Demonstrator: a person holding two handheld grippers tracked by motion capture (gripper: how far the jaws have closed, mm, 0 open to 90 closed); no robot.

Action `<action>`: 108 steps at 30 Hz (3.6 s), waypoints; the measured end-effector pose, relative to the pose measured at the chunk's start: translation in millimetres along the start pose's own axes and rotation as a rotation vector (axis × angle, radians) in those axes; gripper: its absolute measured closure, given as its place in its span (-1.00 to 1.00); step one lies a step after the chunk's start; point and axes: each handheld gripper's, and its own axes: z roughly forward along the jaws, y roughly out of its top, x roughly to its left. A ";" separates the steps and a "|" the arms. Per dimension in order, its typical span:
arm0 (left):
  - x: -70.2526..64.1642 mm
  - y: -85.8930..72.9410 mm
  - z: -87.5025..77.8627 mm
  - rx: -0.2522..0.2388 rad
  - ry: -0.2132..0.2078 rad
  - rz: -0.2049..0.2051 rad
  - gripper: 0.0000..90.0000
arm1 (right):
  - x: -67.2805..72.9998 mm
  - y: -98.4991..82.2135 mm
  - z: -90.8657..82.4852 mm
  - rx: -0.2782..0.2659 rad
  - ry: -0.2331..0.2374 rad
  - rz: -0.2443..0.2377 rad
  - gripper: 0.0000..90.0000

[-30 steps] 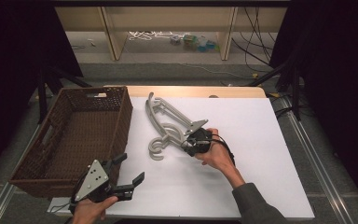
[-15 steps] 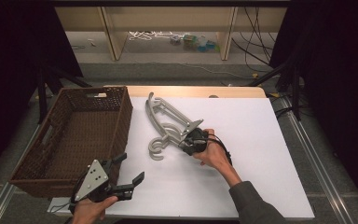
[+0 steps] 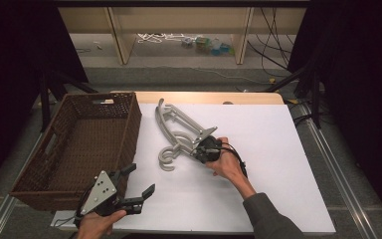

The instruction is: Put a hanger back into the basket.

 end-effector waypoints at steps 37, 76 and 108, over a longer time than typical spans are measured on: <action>-1.1 0.7 -0.6 -0.006 0.007 0.007 -0.65 | -4.2 10.9 -22.7 -0.034 -0.057 -0.012 0.83; -8.9 17.5 10.1 0.101 0.005 0.113 -0.64 | 34.9 -30.4 -127.3 -0.128 -0.011 -0.196 0.84; -13.1 39.0 75.5 0.418 -0.144 0.430 -0.33 | 73.5 -54.6 -162.0 -0.121 0.088 -0.281 0.84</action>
